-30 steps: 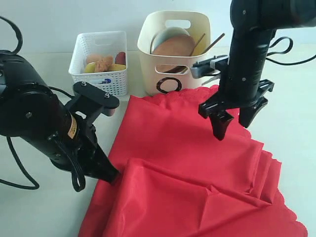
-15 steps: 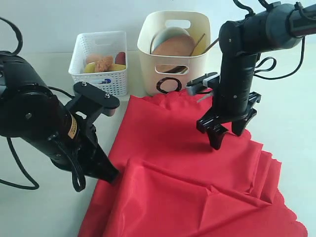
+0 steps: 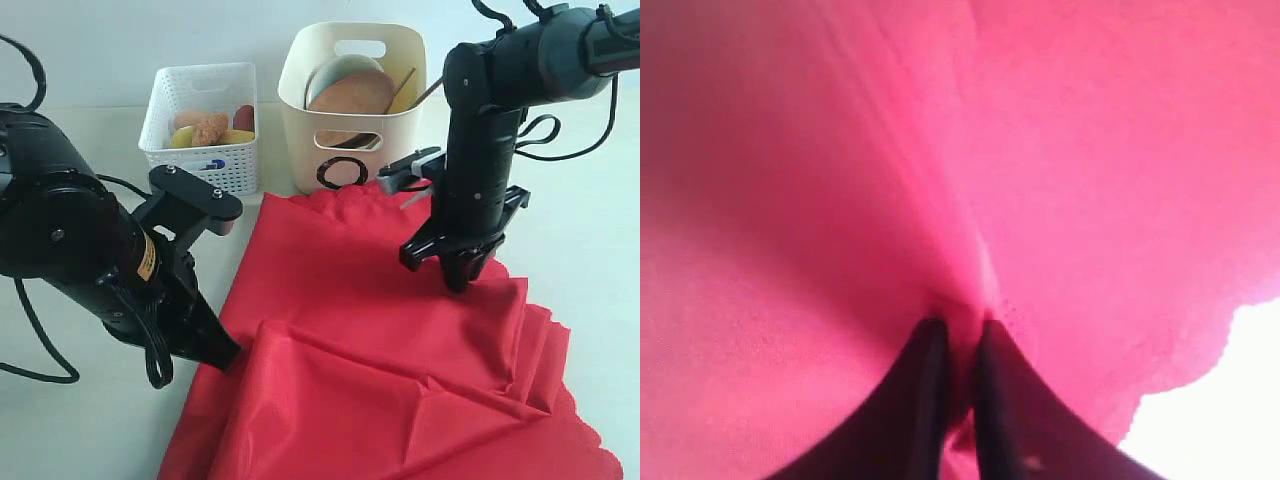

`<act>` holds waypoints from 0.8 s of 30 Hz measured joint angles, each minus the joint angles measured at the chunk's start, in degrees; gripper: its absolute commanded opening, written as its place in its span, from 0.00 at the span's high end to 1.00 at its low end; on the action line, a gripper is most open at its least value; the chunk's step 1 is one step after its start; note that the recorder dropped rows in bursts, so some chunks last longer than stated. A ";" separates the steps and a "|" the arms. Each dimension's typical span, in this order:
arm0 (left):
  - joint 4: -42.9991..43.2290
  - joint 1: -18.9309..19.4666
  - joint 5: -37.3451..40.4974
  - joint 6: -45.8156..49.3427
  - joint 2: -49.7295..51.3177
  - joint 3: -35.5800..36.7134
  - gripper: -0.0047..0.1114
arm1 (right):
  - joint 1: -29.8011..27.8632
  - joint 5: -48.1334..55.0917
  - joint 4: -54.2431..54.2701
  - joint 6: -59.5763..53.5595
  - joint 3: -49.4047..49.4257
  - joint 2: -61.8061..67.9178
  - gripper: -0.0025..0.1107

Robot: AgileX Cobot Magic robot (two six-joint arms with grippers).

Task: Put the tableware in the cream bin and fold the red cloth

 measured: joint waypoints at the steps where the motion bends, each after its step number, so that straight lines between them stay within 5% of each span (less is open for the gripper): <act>1: 0.00 0.00 0.00 0.00 0.00 0.00 0.94 | 0.00 0.46 0.00 0.00 0.00 0.00 0.98; 24: 0.10 0.00 -0.04 0.00 0.00 0.00 0.94 | 0.08 1.32 -0.83 -4.56 -13.31 -5.17 0.98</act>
